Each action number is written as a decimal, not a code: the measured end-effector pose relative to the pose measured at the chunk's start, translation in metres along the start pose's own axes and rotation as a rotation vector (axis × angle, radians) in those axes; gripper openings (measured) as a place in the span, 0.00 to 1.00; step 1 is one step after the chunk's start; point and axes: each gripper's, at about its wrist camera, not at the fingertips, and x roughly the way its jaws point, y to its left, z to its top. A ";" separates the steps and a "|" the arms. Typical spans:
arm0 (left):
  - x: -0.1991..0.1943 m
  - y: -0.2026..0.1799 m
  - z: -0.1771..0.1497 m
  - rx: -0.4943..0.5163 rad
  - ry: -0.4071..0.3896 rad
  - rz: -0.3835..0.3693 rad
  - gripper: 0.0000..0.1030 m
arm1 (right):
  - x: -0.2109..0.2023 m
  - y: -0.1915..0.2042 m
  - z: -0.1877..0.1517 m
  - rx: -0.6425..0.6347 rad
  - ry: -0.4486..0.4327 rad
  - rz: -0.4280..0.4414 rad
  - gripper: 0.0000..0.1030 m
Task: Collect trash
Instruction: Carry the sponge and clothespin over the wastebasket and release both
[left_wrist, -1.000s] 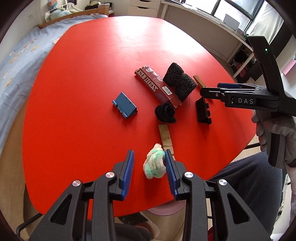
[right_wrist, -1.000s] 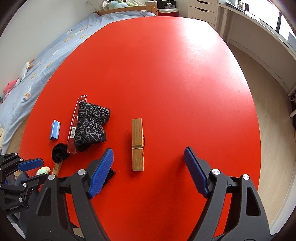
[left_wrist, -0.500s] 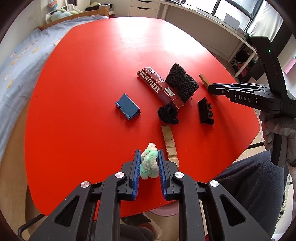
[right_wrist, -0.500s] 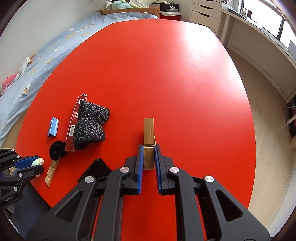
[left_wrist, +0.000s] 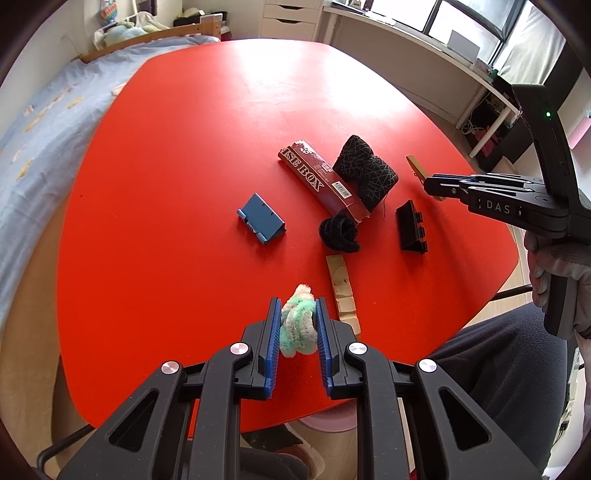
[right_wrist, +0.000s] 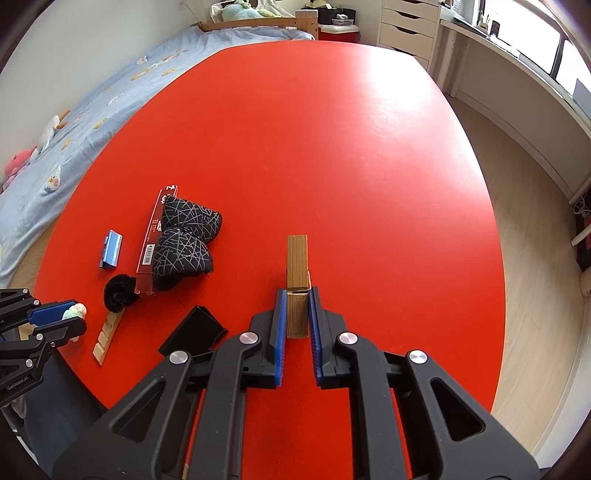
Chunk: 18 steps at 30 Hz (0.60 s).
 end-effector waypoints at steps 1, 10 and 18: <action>-0.002 -0.001 0.000 0.002 -0.002 0.001 0.18 | -0.003 0.001 0.002 0.001 -0.005 0.001 0.11; -0.023 -0.009 -0.001 0.028 -0.040 -0.004 0.18 | -0.046 0.012 -0.013 -0.032 -0.067 0.020 0.11; -0.047 -0.016 -0.014 0.051 -0.082 -0.011 0.18 | -0.088 0.022 -0.041 -0.048 -0.118 0.054 0.11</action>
